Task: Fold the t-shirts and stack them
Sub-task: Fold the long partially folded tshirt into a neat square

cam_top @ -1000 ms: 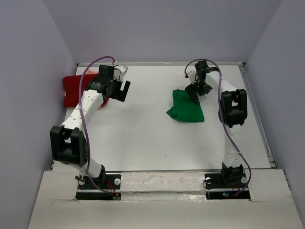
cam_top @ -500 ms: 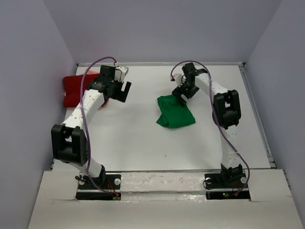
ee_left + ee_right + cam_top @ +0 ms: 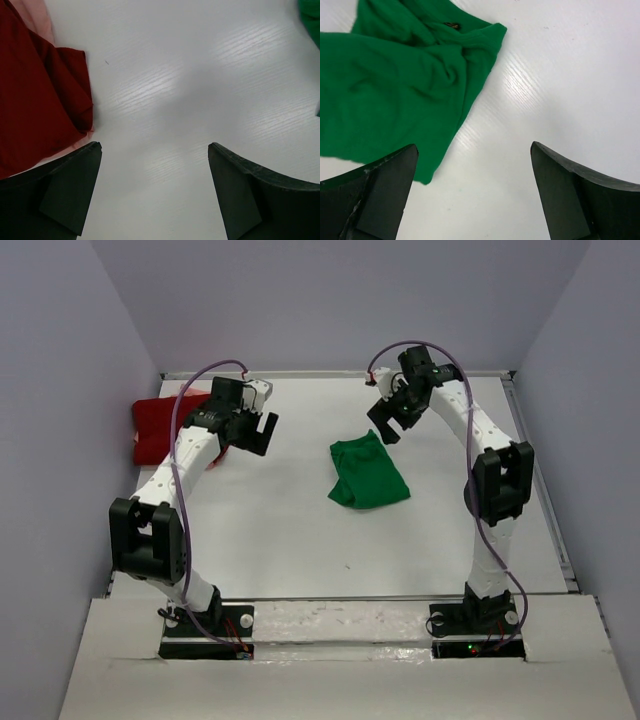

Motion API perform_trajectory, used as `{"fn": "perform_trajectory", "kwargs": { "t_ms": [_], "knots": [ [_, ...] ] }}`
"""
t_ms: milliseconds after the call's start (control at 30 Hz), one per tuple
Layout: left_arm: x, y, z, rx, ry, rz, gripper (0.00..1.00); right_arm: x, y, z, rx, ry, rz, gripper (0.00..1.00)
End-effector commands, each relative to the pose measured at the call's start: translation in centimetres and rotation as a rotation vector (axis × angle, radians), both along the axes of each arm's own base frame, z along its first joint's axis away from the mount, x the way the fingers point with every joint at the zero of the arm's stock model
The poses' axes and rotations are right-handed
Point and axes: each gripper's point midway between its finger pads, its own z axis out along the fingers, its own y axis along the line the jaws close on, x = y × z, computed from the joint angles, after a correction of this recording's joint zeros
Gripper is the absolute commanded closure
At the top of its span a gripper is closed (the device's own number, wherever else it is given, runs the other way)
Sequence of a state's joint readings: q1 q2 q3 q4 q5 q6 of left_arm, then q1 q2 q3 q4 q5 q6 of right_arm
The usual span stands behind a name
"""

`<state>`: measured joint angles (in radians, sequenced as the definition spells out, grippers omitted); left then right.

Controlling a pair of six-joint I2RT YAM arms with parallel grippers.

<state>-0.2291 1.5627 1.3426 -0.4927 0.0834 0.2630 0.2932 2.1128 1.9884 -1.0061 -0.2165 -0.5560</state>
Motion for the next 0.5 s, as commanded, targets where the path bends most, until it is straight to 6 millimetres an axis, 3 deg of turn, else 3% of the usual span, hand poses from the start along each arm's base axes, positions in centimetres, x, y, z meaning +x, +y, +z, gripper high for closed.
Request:
{"fn": "perform_trajectory", "kwargs": {
  "t_ms": [0, 233, 300, 467],
  "knots": [
    [0.3, -0.7, 1.1, -0.015, -0.002, -0.024, 0.01, -2.8, 0.4, 4.3, 0.064, -0.01, 0.067, 0.0],
    [0.1, -0.4, 0.3, 0.008, 0.008, -0.019, 0.01, -8.6, 1.8, 4.4, 0.101, 0.135, 0.203, 0.02],
    [0.1, -0.2, 0.3, 0.014, 0.006, -0.015, 0.01, -9.3, 2.0, 3.9, 0.095, 0.151, 0.215, 0.02],
    [0.1, -0.1, 0.3, 0.022, 0.004, -0.01, 0.01, -11.4, 4.5, 1.7, 0.06, 0.222, 0.293, 0.02]
  ]
}}
